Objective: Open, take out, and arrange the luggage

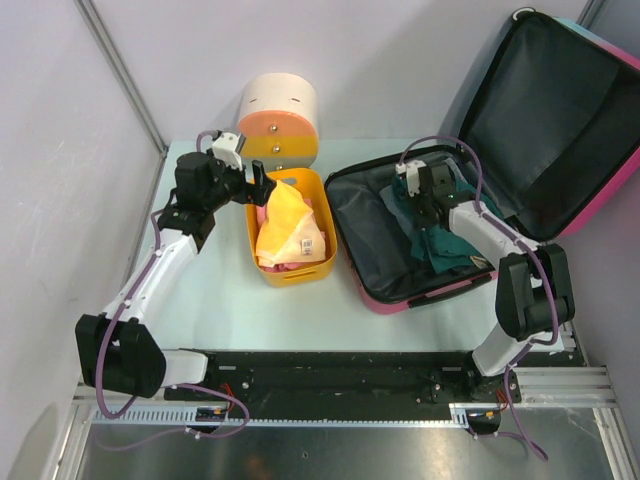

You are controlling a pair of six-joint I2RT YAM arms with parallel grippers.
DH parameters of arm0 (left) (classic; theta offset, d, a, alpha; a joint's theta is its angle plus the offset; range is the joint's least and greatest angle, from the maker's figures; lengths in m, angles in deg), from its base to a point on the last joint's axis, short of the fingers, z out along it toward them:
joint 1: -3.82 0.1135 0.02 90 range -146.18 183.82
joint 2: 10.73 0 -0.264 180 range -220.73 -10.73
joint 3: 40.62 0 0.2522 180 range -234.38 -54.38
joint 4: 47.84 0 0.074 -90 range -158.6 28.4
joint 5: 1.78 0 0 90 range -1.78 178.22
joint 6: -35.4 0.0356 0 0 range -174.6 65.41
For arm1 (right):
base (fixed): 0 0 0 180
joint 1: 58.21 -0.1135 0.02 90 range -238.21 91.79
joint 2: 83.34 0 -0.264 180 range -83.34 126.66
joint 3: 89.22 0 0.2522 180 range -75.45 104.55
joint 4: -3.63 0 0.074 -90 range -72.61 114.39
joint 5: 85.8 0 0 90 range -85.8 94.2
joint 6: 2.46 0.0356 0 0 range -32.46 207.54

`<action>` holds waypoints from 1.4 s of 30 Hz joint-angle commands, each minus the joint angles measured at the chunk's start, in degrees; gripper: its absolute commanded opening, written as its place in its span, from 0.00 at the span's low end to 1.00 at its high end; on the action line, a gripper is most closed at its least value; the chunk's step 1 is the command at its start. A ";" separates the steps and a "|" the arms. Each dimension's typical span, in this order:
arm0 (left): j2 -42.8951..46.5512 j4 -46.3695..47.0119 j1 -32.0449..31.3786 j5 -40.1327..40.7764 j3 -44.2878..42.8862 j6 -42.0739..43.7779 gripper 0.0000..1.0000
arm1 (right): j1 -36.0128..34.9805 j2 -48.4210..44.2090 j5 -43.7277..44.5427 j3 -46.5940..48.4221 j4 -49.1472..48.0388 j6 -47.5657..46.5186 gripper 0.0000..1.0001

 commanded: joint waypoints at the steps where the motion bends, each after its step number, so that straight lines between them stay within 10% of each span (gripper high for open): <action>1: 0.04 0.80 0.22 -1.58 -1.09 1.56 0.91 | 2.50 -3.83 -8.30 1.69 -0.06 0.91 0.00; 13: 1.44 0.09 0.84 -2.02 -1.00 -0.02 0.94 | 4.19 -8.05 -28.18 13.11 -5.94 11.37 0.00; 42: 6.10 -3.86 13.93 -2.20 6.73 -8.54 1.00 | -26.31 16.90 -28.10 42.37 -11.75 29.46 0.00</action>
